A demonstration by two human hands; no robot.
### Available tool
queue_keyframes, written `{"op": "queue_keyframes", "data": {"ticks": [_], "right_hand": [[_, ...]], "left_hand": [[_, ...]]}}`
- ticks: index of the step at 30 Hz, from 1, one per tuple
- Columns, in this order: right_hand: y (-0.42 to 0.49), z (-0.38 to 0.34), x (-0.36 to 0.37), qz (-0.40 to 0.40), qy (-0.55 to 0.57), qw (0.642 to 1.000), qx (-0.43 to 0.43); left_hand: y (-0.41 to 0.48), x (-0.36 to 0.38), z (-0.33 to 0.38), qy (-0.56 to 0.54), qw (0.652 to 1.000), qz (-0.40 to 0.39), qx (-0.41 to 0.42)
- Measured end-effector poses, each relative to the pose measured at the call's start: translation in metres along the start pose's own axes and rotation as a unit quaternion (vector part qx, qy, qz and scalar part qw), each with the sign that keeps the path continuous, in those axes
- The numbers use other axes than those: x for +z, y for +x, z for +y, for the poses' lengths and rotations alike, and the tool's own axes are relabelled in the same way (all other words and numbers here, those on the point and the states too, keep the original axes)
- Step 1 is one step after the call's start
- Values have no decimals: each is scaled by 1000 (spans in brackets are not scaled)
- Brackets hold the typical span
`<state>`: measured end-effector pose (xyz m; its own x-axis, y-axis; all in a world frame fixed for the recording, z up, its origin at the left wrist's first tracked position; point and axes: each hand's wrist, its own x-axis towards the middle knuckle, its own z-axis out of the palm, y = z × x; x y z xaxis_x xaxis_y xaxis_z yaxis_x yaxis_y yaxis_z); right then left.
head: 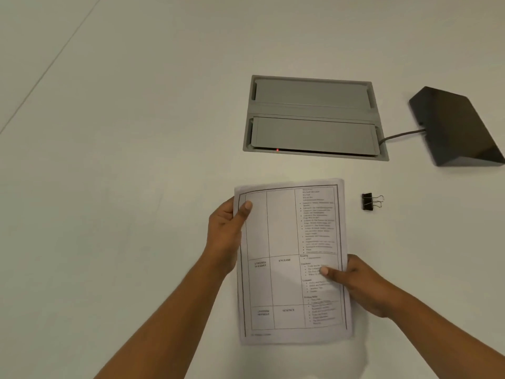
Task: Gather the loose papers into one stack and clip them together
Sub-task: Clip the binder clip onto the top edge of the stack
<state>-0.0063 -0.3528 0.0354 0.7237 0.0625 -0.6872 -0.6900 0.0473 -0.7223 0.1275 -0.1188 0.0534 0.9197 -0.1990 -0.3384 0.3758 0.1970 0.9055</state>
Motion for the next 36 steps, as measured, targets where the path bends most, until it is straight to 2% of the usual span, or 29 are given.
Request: {"op": "queue_keyframes", "data": {"ticks": [3, 6, 7, 10, 14, 17, 21, 24, 30, 36], "right_hand": [[4, 2, -1, -6, -5, 1000, 15], [8, -3, -3, 28, -95, 995, 30], [11, -6, -5, 64, -129, 989, 34], [20, -25, -22, 246, -188, 951, 21], [40, -50, -73, 444, -113, 889, -7], [52, -60, -107, 501, -48, 864, 14], [64, -71, -119, 445, 16, 893, 68], [70, -77, -117, 407, 4, 909, 87], [66, -100, -103, 375, -62, 925, -11], [62, -123, -65, 240, -133, 960, -55]], "left_hand": [[14, 1, -11, -18, 1000, 4, 6], [27, -2, -23, -10, 999, 31, 7], [32, -5, -26, -7, 999, 38, 9], [43, -11, -36, -8, 999, 46, 16], [56, -18, -49, 10, 998, 53, 13], [60, -20, -55, 14, 999, 52, 11], [61, -23, -57, 19, 999, 41, 16], [59, -25, -58, 16, 999, 35, 24], [57, -24, -56, 8, 999, 31, 25], [58, -23, -56, 2, 999, 33, 23]]}}
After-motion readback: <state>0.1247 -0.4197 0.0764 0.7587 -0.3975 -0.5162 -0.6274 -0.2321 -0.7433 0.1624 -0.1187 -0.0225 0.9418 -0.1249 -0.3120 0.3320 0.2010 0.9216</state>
